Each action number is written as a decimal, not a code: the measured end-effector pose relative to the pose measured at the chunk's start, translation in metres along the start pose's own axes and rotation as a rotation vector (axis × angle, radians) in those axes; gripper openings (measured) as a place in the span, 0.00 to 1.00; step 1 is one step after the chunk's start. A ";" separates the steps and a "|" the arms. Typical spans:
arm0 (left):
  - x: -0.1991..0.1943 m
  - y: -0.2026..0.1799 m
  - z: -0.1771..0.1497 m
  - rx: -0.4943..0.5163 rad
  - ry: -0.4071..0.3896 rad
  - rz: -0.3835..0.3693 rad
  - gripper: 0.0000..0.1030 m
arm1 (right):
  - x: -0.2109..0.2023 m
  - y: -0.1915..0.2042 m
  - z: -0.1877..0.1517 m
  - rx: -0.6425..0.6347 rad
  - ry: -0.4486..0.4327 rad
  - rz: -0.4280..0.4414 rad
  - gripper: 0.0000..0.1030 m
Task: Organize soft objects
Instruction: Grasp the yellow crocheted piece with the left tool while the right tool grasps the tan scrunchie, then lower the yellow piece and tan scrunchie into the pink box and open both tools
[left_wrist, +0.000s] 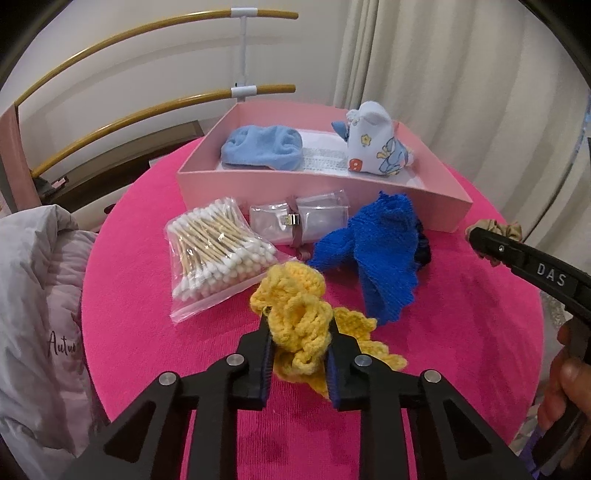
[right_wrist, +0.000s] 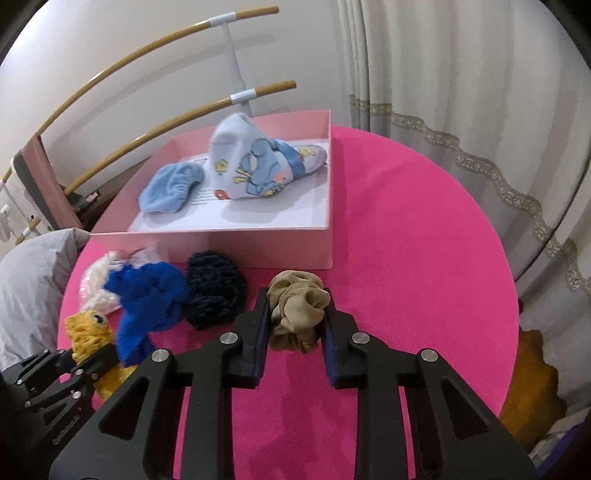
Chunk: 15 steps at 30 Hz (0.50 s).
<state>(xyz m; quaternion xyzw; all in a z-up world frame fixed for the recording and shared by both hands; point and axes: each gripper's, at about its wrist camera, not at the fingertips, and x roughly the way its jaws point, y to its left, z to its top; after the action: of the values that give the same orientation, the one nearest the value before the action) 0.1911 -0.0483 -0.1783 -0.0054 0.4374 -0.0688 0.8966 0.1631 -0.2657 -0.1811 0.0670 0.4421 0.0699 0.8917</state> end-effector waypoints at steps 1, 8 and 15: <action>-0.003 0.000 0.000 0.001 -0.005 -0.001 0.19 | -0.004 0.002 0.000 -0.002 -0.006 0.004 0.22; -0.039 0.002 0.000 -0.004 -0.063 -0.002 0.19 | -0.032 0.016 -0.001 -0.024 -0.052 0.028 0.22; -0.080 0.007 0.009 -0.001 -0.145 0.001 0.19 | -0.063 0.035 0.005 -0.055 -0.108 0.060 0.22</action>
<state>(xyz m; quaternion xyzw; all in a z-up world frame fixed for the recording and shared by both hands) 0.1499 -0.0316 -0.1104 -0.0107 0.3713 -0.0674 0.9260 0.1273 -0.2436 -0.1228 0.0591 0.3888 0.1049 0.9134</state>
